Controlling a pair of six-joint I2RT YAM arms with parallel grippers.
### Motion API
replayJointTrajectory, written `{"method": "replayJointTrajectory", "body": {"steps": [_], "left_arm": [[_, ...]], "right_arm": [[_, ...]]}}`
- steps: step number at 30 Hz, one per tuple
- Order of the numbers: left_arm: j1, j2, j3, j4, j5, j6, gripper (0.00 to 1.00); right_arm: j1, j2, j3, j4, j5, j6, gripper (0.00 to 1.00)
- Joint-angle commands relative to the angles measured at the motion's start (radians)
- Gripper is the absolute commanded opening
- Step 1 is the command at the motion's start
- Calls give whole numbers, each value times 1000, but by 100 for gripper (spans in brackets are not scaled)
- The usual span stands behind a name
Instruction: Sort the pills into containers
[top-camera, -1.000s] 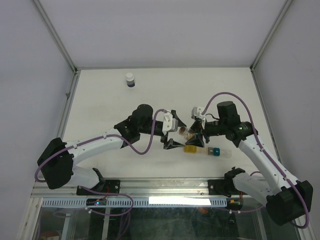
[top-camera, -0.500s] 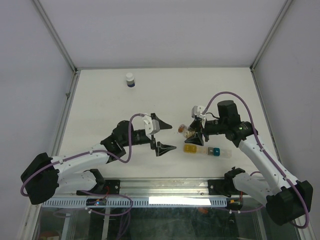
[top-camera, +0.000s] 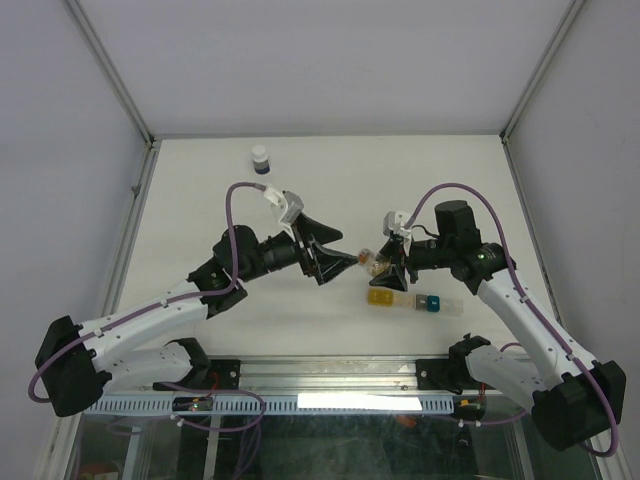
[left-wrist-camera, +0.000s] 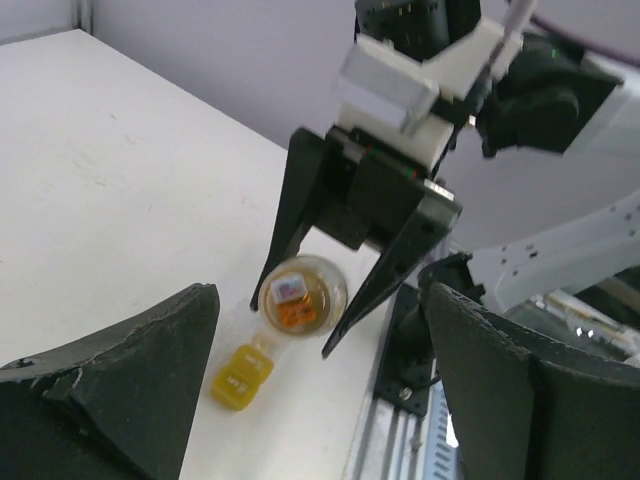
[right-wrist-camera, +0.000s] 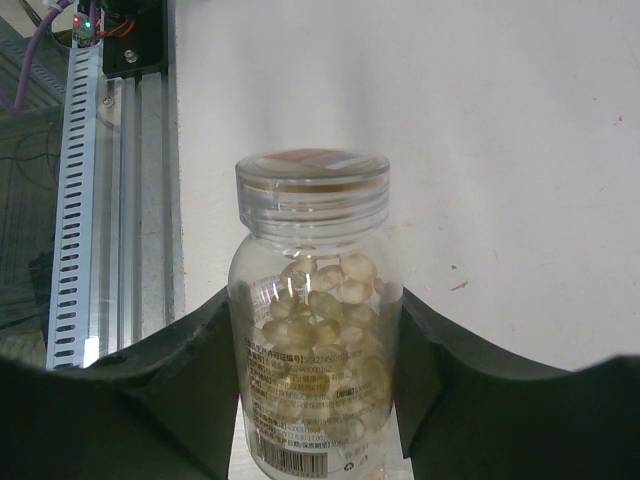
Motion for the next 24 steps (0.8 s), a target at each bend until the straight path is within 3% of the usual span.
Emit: {"method": "replayJointTrajectory", "body": {"steps": [1,8,24], "left_arm": [[1,54,136,-168,-80,-143,85],[-21,148,227,-256,-74,-130,80],[-41,241,286,-259,38,-126,59]], "right_arm": [[-1,-7,30,46,-29,4,0],[-1,-8,31,46,-30,4,0],[0,-5,31,46,-29,6,0]]}}
